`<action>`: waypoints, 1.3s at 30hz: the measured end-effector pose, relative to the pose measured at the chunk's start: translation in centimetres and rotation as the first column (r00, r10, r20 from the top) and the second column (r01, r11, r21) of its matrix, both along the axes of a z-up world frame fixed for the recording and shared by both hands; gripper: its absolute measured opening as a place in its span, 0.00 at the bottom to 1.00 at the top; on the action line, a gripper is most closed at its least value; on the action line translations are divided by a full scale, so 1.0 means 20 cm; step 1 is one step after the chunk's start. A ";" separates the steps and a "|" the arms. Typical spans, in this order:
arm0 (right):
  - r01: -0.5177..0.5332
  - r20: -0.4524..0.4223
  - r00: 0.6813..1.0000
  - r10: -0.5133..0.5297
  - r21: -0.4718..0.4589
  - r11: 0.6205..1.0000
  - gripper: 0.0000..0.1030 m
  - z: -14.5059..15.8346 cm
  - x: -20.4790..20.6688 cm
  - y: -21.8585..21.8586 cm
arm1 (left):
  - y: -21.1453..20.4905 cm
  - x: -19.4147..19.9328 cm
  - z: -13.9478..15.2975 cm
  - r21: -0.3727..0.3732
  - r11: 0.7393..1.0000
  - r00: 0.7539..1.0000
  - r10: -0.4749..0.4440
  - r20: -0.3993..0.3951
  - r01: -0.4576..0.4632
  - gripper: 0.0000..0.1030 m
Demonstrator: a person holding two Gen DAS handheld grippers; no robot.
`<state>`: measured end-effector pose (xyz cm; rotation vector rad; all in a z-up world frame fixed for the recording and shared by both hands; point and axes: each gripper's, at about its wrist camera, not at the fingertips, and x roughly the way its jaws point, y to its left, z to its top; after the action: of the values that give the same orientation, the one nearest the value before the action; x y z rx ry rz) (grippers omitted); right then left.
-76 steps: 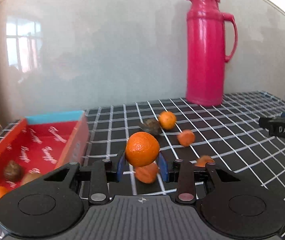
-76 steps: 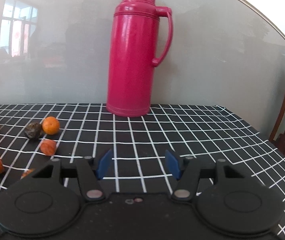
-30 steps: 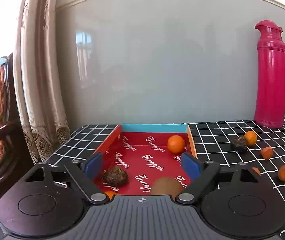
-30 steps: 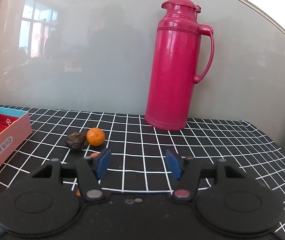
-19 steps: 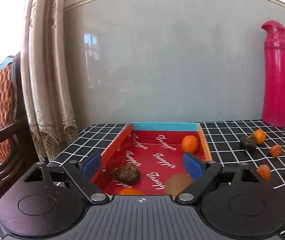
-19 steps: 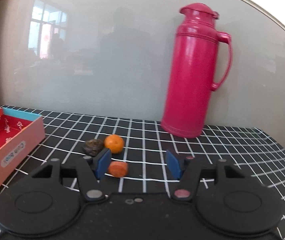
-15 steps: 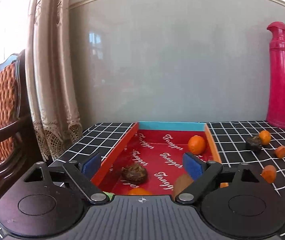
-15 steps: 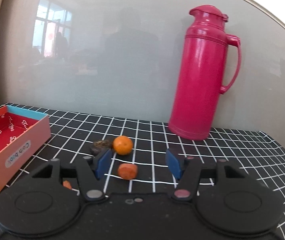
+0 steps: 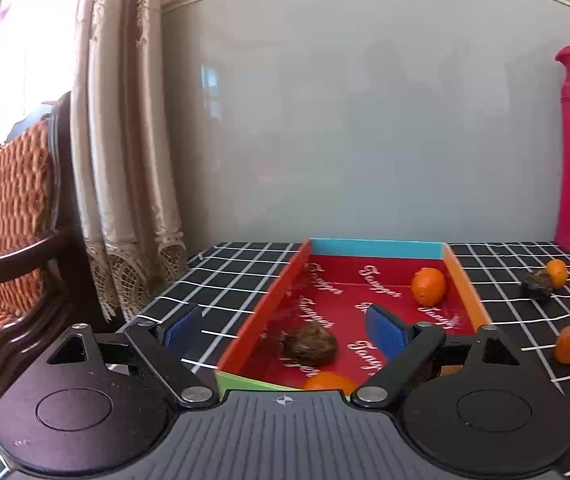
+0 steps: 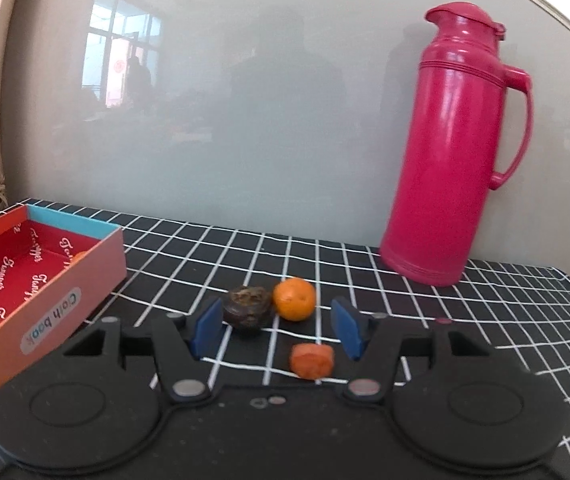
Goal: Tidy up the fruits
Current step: 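Reach the right tool to the dark brown dried fruit, then close the right tool on the dark dried fruit and lift it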
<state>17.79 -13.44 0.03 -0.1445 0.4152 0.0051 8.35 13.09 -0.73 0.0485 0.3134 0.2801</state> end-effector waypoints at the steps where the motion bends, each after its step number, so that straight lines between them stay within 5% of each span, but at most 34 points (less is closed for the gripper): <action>1: -0.003 0.002 1.000 0.003 -0.001 1.000 0.58 0.00 0.01 0.01 | 0.01 0.00 0.00 0.002 1.000 1.000 0.013 0.004 -0.013 0.86; 9: -0.008 -0.026 1.000 0.008 0.006 1.000 0.57 -0.04 0.10 0.11 | 0.18 -0.02 -0.01 -0.029 0.994 0.995 0.103 0.019 -0.102 0.86; 24: 0.050 -0.215 0.975 -0.051 -0.010 0.999 0.50 -0.15 0.38 0.11 | 0.38 0.04 -0.06 -0.083 0.965 0.969 0.248 -0.023 -0.249 0.94; 39: 0.053 -0.231 0.972 -0.049 0.015 0.998 0.39 -0.18 0.48 0.09 | 0.42 0.10 -0.09 -0.088 0.941 0.944 0.323 -0.062 -0.327 0.98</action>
<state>27.35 -11.59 -3.49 -0.1131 0.6504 -0.0248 10.43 21.48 -2.53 -0.0942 0.3813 0.5925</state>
